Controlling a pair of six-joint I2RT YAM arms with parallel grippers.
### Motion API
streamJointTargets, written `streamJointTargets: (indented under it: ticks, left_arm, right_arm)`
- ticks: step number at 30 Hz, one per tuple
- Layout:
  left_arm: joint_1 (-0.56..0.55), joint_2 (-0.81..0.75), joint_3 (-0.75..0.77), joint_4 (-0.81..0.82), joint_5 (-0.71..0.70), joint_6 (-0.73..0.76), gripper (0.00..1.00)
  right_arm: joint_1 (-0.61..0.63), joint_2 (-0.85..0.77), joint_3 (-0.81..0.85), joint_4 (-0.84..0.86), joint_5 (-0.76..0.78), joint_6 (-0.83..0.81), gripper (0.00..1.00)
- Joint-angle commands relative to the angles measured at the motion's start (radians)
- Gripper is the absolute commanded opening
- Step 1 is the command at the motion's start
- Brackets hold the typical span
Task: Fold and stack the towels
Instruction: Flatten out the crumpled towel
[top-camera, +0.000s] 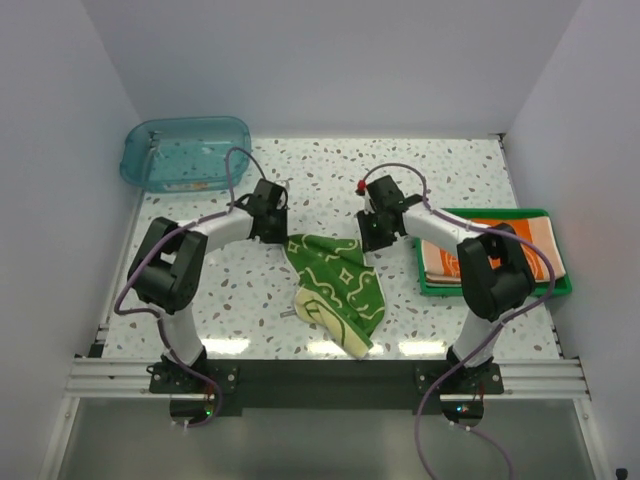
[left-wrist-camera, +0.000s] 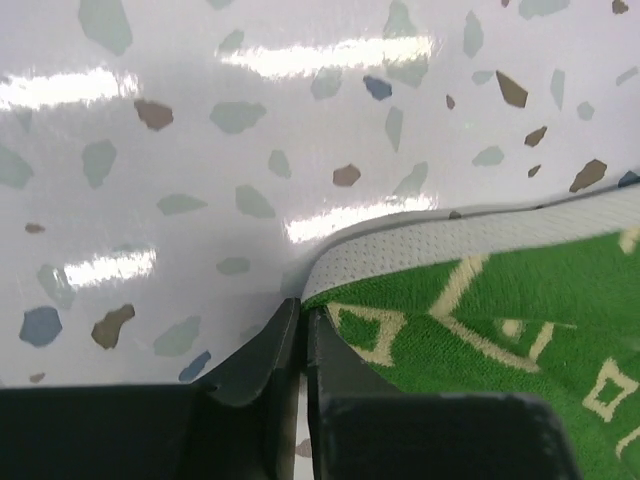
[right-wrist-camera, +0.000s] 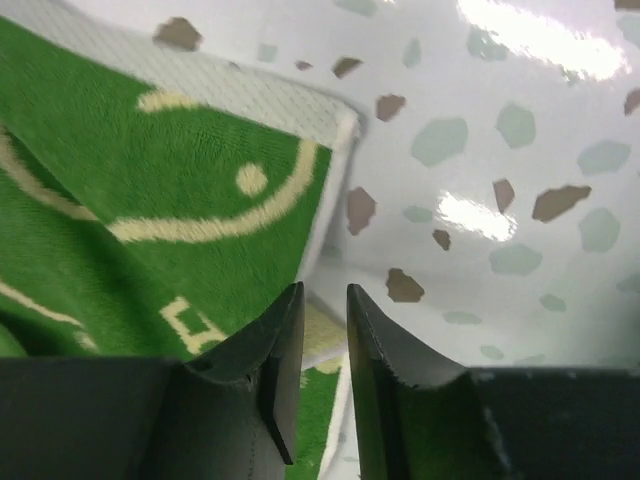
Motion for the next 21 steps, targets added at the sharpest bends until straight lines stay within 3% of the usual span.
streamJointTargets:
  ticks: [1, 2, 4, 5, 8, 11, 15, 21]
  left_arm:
    - [0.002, 0.055, 0.089, -0.072, -0.041, 0.066, 0.13]
    - [0.002, 0.05, 0.099, -0.076, -0.041, 0.071, 0.22]
    - [0.002, 0.009, 0.098, -0.073, -0.047, 0.081, 0.36]
    - [0.002, -0.007, 0.096, -0.073, -0.05, 0.081, 0.47]
    - [0.004, -0.053, 0.09, -0.074, -0.049, 0.092, 0.66]
    - [0.004, -0.074, 0.067, -0.068, -0.05, 0.091, 0.71]
    - [0.004, -0.05, 0.07, -0.077, -0.044, 0.084, 0.7]
    - [0.004, -0.031, 0.072, -0.074, -0.043, 0.083, 0.7]
  right_arm:
    - [-0.01, -0.004, 0.002, -0.003, 0.089, 0.043, 0.29]
    - [-0.01, -0.005, 0.013, -0.007, 0.089, 0.035, 0.44]
    - [-0.01, -0.007, 0.058, -0.027, 0.107, -0.011, 0.54]
    - [-0.01, -0.007, 0.078, -0.033, 0.109, -0.028, 0.56]
    - [-0.012, 0.021, 0.16, -0.058, 0.138, -0.094, 0.57]
    - [-0.012, 0.085, 0.246, -0.075, 0.142, -0.128, 0.54]
    - [-0.01, 0.151, 0.313, -0.078, 0.141, -0.154, 0.48]
    - [-0.009, 0.209, 0.336, -0.066, 0.141, -0.192, 0.5]
